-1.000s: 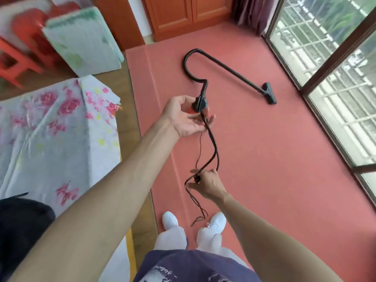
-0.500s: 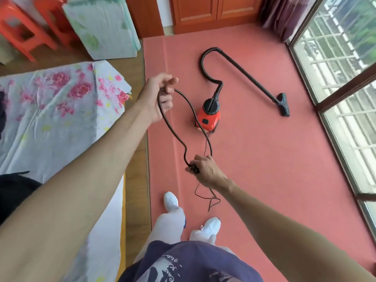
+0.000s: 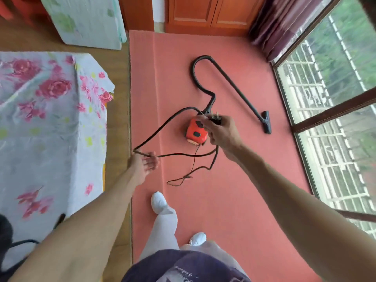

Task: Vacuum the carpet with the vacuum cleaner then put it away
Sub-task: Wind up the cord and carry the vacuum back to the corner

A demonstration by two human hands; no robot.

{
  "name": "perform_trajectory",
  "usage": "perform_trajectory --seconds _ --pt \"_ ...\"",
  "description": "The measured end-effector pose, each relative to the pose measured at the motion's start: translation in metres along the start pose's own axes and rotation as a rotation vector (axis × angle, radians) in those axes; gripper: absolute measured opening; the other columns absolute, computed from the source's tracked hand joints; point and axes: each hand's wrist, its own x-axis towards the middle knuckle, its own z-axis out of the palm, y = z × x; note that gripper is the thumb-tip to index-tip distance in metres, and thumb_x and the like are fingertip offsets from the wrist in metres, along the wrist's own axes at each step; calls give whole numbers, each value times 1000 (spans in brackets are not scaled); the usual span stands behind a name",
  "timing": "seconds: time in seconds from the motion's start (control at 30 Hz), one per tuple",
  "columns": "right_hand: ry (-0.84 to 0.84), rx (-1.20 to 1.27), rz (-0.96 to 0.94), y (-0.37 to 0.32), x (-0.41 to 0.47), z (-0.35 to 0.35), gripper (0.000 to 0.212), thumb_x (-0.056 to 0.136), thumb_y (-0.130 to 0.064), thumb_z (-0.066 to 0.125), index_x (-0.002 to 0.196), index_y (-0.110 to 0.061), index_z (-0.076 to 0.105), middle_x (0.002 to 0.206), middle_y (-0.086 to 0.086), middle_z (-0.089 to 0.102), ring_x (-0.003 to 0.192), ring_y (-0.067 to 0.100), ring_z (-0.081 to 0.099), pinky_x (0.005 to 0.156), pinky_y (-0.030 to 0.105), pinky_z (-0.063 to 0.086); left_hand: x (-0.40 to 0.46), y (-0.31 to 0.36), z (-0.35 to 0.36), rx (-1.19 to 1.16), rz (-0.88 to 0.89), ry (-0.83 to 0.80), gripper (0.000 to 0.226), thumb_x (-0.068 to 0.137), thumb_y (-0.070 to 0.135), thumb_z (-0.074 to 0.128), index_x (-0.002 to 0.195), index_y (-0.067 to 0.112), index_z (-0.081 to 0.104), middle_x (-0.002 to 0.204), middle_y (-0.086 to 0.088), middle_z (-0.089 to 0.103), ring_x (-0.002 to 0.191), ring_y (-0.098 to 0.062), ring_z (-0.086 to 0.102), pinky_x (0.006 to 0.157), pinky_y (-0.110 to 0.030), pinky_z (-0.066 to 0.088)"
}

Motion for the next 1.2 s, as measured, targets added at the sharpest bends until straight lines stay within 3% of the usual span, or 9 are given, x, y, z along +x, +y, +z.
perform_trajectory --seconds 0.17,0.3,0.5,0.57,0.7,0.83,1.0,1.13,1.2 --pt "-99 112 147 -43 25 35 17 93 -18 63 99 -5 72 58 -6 27 47 8 20 40 20 16 5 -25 22 -249 -54 -111 44 103 31 22 95 8 59 105 -19 67 99 -31 64 98 -40 43" --pt "-199 269 363 -78 39 49 17 99 -12 53 104 -4 67 53 -8 26 39 3 17 33 16 14 8 -17 48 -382 -15 -128 44 99 35 21 105 11 58 118 -20 67 116 -31 61 109 -39 37" --pt "-249 526 450 -112 66 47 22 102 -15 42 92 -8 60 47 -10 26 29 0 20 26 11 15 8 -24 85 -79 79 -98 66 101 48 18 76 12 68 63 -9 73 99 -27 69 97 -37 39" --pt "-167 530 412 -112 81 38 22 102 -14 41 90 -7 59 43 -10 28 28 0 21 25 12 16 5 -39 87 82 131 -140 76 98 55 16 70 11 71 60 -10 72 85 -24 70 94 -39 41" --pt "116 404 321 -84 117 4 19 99 -9 48 85 -4 59 43 -8 29 29 1 18 27 15 16 -1 -48 79 149 183 -33 75 101 55 22 60 6 62 40 -1 53 41 -18 47 60 -30 45" --pt "353 186 271 -32 137 -44 7 90 -1 57 84 -4 58 57 2 37 28 5 26 33 15 21 0 -22 75 147 213 -27 67 98 59 32 59 11 58 39 5 31 38 -12 26 42 -23 30" --pt "452 23 466 58 153 -91 20 88 -3 57 77 -17 49 63 2 52 39 7 47 37 18 38 -15 24 101 74 210 -89 41 91 47 58 63 17 61 49 6 27 41 -11 26 49 -25 33" --pt "280 56 724 125 151 -102 22 92 -2 43 74 -11 51 61 6 47 26 10 39 32 19 44 -45 59 145 -11 158 -216 16 91 24 64 85 9 65 53 6 31 44 -8 32 52 -24 47" --pt "158 72 813 147 145 -107 26 93 -4 38 72 -11 52 61 7 48 36 14 45 37 25 50 -57 82 175 -78 85 -269 12 93 13 59 93 1 63 54 5 33 44 -5 34 48 -18 47"
